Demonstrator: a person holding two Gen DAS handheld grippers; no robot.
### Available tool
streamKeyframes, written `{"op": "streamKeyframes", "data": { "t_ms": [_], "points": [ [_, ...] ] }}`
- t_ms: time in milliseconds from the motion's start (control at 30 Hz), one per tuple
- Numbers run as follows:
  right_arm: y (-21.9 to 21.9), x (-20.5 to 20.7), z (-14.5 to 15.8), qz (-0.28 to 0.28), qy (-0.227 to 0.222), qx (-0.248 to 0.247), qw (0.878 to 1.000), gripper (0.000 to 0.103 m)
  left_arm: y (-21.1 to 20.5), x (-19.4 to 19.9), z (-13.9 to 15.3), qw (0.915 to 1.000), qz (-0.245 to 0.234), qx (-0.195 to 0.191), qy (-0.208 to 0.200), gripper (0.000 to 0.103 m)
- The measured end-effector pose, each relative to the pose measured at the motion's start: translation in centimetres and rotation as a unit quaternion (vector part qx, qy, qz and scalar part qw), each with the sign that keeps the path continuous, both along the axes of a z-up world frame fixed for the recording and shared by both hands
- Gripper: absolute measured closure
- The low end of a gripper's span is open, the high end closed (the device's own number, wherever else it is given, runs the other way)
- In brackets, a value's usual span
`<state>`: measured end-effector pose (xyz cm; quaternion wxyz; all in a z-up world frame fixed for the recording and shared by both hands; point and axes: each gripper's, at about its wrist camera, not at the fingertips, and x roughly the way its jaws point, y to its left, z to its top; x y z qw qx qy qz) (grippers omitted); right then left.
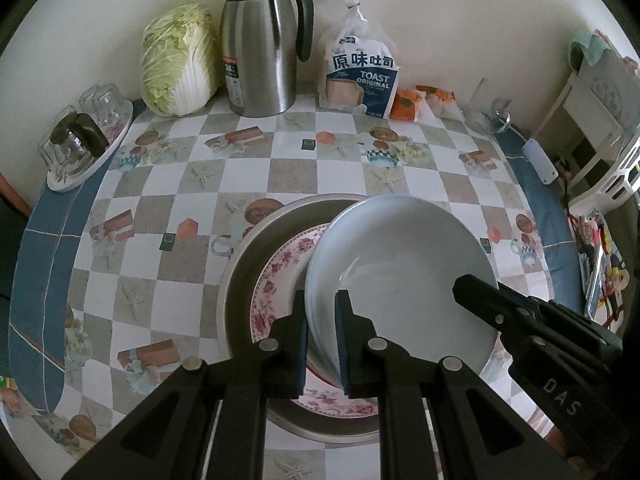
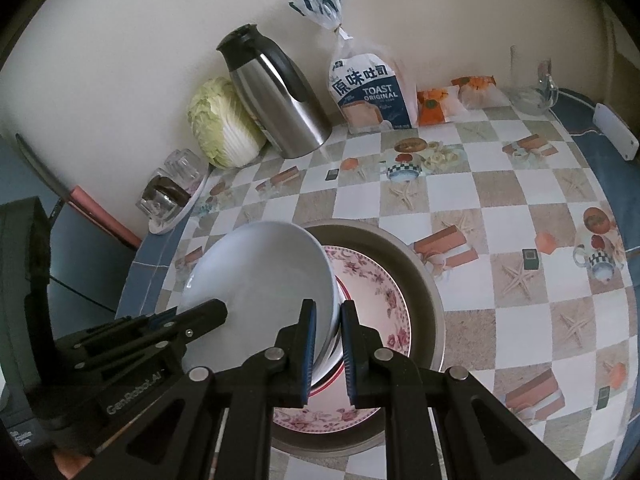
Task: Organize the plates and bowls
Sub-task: 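Lower the round bowl onto the stacked bowls with both grippers, then open both grippers to release the white round bowl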
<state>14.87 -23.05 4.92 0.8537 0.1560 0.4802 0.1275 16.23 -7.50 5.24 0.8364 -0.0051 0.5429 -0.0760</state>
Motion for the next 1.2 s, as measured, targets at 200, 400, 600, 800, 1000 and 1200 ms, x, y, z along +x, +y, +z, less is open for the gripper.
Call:
{"op": "streamKeyframes", "data": {
  "t_ms": [200,400,600,800,1000,1200],
  "points": [
    [0.0,0.1,-0.2,-0.001,0.002,0.001,1.000,0.089,-0.2,-0.1,0.1,0.9999,-0.005,0.009,-0.003,0.090],
    [0.0,0.1,-0.2,-0.002,0.002,0.002,1.000,0.090,-0.5,-0.1,0.4,0.9996,-0.012,0.025,-0.012,0.089],
    [-0.1,0.2,0.0,-0.001,-0.002,0.005,1.000,0.090,-0.6,-0.2,0.7,0.9992,-0.016,0.028,-0.022,0.078],
    [-0.3,0.2,0.0,-0.002,-0.001,0.006,1.000,0.090,-0.5,-0.4,0.6,0.9995,-0.010,0.019,-0.023,0.077],
    [-0.4,-0.1,0.5,-0.001,-0.013,0.009,1.000,0.090,0.5,-1.8,1.6,0.9986,0.003,-0.009,-0.052,0.047],
    [-0.3,-0.5,0.9,0.001,-0.023,-0.008,1.000,0.083,3.2,-3.6,2.4,0.9935,0.049,-0.038,-0.096,0.024]
  ]
}}
